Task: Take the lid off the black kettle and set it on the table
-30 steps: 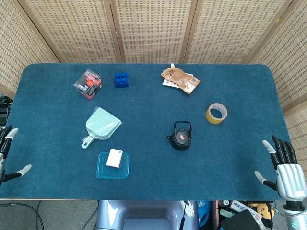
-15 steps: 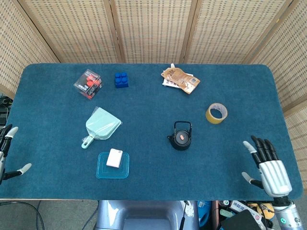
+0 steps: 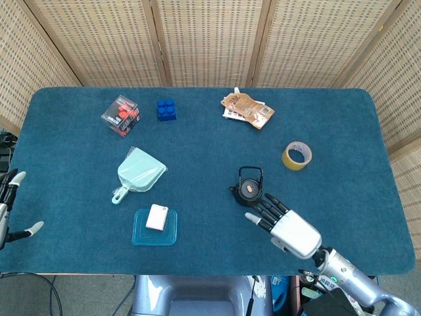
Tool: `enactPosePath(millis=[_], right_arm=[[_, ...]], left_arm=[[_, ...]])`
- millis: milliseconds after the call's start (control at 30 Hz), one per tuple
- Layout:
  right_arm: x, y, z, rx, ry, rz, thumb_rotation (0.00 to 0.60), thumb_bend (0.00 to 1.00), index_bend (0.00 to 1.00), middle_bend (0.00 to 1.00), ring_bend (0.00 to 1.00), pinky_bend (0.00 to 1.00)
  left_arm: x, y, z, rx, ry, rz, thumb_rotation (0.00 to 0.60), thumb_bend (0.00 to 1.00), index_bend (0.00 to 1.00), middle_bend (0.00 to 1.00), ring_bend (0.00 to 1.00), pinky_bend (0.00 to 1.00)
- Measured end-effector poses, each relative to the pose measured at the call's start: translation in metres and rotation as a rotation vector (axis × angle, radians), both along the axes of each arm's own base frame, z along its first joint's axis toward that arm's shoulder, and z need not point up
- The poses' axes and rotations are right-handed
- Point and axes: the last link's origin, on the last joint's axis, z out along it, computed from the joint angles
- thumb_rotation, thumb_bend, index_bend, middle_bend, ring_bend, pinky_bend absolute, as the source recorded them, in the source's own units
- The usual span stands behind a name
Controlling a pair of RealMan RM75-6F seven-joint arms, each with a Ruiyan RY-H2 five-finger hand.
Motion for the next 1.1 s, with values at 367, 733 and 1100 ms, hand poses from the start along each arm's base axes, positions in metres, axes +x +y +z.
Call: enactPosePath(millis=[367, 733, 1100], right_arm=[[0.016, -0.021, -0.065, 0.184, 0.057, -0.074, 0.600, 0.71, 0.18, 0.19, 0.07, 0.25], [0.008, -0.042, -0.088, 0.225, -0.021, -0.234, 0.600, 0.78, 0.21, 0.27, 0.19, 0.35], [-0.005, -0.050, -0.094, 0.225, -0.011, -0.317, 0.600, 0.78, 0.23, 0.28, 0.20, 0.36]], left_arm=[[-0.005, 0.006, -0.001, -0.005, -0.003, 0.021, 0.600, 0.10, 0.00, 0.00, 0.00, 0.00], [-0.006, 0.007, -0.002, -0.010, -0.002, 0.024, 0.600, 0.10, 0.00, 0.00, 0.00, 0.00], [-0.006, 0.006, -0.002, -0.011, -0.003, 0.025, 0.600, 0.09, 0.00, 0.00, 0.00, 0.00]])
